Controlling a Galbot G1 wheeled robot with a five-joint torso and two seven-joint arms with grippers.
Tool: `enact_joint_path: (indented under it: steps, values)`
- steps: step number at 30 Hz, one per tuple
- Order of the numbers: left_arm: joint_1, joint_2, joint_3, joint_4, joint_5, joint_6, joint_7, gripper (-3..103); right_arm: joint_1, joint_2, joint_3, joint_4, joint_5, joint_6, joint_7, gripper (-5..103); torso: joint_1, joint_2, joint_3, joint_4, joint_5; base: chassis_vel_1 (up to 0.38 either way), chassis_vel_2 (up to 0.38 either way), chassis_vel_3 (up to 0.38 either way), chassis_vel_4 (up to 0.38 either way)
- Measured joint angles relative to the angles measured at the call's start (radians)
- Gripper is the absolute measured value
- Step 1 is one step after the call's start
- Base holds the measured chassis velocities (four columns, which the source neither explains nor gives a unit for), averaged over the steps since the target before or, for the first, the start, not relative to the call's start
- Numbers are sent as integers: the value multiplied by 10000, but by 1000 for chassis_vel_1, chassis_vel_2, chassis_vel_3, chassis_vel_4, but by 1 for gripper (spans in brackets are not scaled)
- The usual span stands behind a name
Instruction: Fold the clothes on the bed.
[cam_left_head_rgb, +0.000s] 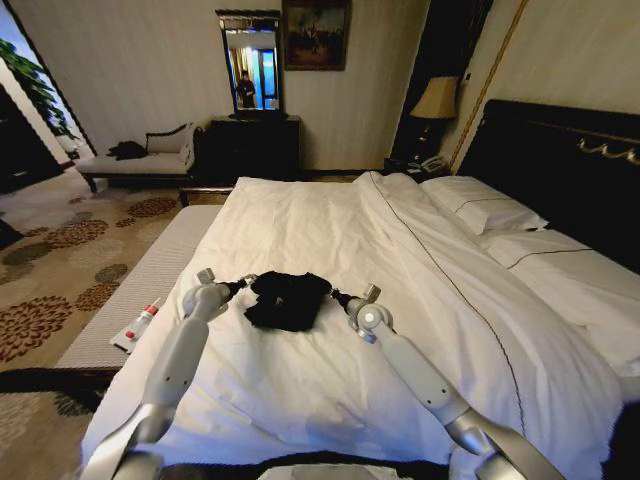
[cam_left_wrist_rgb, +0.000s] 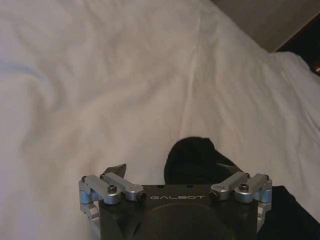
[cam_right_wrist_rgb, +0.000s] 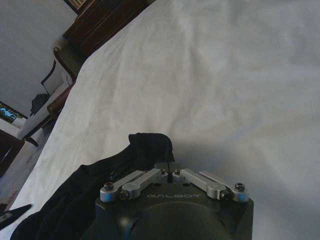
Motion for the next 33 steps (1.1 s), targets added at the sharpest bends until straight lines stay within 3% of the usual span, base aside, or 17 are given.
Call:
enact_joint_path:
  steps: [8, 10, 11, 13, 15, 16, 17, 21, 26, 28, 33]
  values:
    - [-481, -767, 170, 1009, 556, -120, 135, 103, -23, -41, 61, -17, -107, 12, -4, 0, 0, 1, -1, -2, 0, 0, 0, 0, 0]
    - [-562, -926, 195, 1211, 771, -186, 197, 99, -43, -69, 71, -17, -128, 13, -5, 0, -1, 1, -1, -2, 0, 0, 0, 0, 0]
    - [-667, -1110, 204, 1494, 1034, -295, 274, 89, -78, -112, 110, -17, -155, 16, -7, 0, -2, 1, -1, -2, -1, 0, 0, 0, 0]
    - [-709, -1187, 198, 1611, 1126, -351, 312, 89, -102, -129, 133, -13, -164, 17, -9, 0, -2, 1, -1, -2, -1, 0, 0, 0, 0]
    - [-747, -1252, 178, 1733, 1241, -425, 385, 78, -153, -153, 162, -10, -193, 20, -14, 0, -2, 1, -1, -3, -1, 0, 0, 0, 0]
    - [-755, -1268, 159, 1774, 1299, -465, 429, 78, -178, -163, 171, -10, -219, 23, -19, 0, -2, 1, -1, -3, -1, 0, 0, 0, 0]
    - [-758, -1271, 132, 1804, 1356, -505, 482, 67, -218, -167, 179, -11, -269, 30, -29, 0, -2, 1, -1, -2, 0, 0, 0, 0, 0]
    - [-757, -1261, 102, 1820, 1412, -548, 529, 61, -245, -168, 182, -16, -308, 35, -36, 0, -2, 1, -1, -1, -1, 0, 0, 0, 0]
    - [-618, -1104, -17, 1787, 1518, -719, 658, 34, -332, -163, 235, -28, -452, 51, -43, 0, -2, 1, -1, -1, -2, 0, 0, 0, 0]
    - [-604, -1092, -27, 1775, 1522, -725, 664, 34, -343, -164, 243, -27, -461, 52, -43, 0, -2, 1, -1, -1, -2, 0, 0, 0, 0]
    - [-381, -968, -106, 1531, 1517, -734, 682, 13, -480, -219, 311, 34, -540, 58, -41, 0, -2, 1, -1, -1, -2, 0, 0, 0, 0]
